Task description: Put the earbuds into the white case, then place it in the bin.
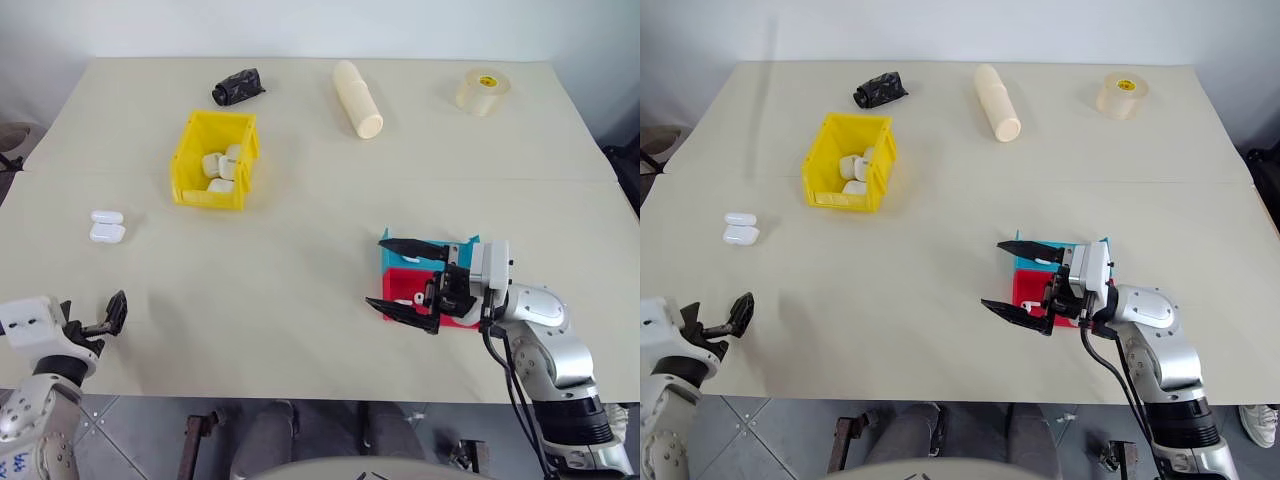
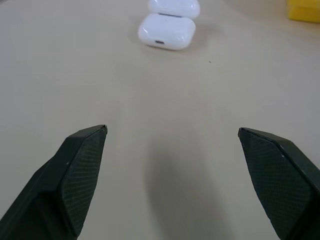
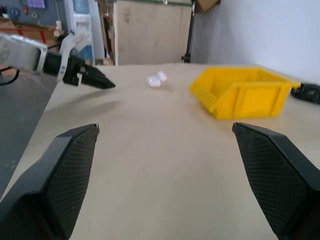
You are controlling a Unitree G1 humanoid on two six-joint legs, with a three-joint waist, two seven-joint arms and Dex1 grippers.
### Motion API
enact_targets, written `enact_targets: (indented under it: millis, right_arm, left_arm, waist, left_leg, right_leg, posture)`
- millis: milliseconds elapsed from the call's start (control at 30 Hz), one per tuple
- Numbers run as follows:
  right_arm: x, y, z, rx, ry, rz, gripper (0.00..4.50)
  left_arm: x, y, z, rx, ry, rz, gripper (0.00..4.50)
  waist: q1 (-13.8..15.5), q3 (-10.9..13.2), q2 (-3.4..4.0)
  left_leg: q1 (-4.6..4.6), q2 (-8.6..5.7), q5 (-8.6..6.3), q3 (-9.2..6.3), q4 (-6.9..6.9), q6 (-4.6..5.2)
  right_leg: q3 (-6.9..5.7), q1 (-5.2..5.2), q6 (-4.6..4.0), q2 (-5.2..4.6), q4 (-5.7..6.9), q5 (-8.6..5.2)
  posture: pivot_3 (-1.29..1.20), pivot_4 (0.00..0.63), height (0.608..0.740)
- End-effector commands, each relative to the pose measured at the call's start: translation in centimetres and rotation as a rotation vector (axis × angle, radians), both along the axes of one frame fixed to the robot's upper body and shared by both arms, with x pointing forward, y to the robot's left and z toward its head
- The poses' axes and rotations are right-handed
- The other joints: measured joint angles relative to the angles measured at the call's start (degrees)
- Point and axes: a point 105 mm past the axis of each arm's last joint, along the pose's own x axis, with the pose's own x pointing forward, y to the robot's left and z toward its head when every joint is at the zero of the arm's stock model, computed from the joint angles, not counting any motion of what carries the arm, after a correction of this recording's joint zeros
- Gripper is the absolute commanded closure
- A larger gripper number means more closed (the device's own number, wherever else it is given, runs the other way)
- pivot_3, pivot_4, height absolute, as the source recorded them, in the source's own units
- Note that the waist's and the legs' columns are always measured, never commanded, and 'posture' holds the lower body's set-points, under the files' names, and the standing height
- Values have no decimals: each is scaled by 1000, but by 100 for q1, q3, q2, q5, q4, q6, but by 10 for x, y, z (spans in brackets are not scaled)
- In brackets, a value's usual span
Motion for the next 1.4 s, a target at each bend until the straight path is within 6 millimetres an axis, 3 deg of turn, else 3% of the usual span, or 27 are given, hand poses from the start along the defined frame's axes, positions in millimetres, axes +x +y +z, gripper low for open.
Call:
enact_targets:
  millis: [33,233,367,500,667,1400]
  right_arm:
    - [-2,-10,7,-2,-15,-35,0]
    - [-1,-12,7,-15,-10,-48,0]
    - [0,-11,11,-17,-18,-49,0]
    - [0,-10,13,-18,-26,-54,0]
    - [-2,-10,16,-16,-33,-69,0]
    - [-2,-9,19,-6,-41,-91,0]
  left_arm:
    - [14,16,25,44,45,-59,27]
    - [49,45,42,93,261,-194,27]
    - [75,52,50,86,371,-294,27]
    - [96,69,56,149,428,-284,27]
    - [118,73,63,154,449,-256,27]
    - [121,62,29,51,621,-240,27]
  waist:
    - [-2,0,0]
    - [-40,0,1]
    - [-83,1,2]
    - [-123,0,1]
    - [-155,4,-11]
    - [-140,4,-29]
  left_leg:
    - [0,1,0,-1,0,-1]
    - [5,2,0,0,-9,-5]
    - [-3,1,-1,-1,-18,-8]
    - [-6,-28,1,1,-21,-8]
    - [-20,-33,1,13,-17,-8]
    - [-27,-36,1,60,13,-3]
  right_leg:
    - [-1,0,-2,1,2,-1]
    - [1,-8,-14,3,12,-7]
    - [-3,-20,-16,4,13,-8]
    - [-5,-26,-15,5,39,-8]
    - [-9,-52,-14,7,53,-8]
    - [-5,-95,-13,-5,127,-7]
  posture:
    - [0,150,740]
    - [0,150,740]
    - [0,150,740]
    - [0,150,740]
    - [0,150,740]
    - [0,150,740]
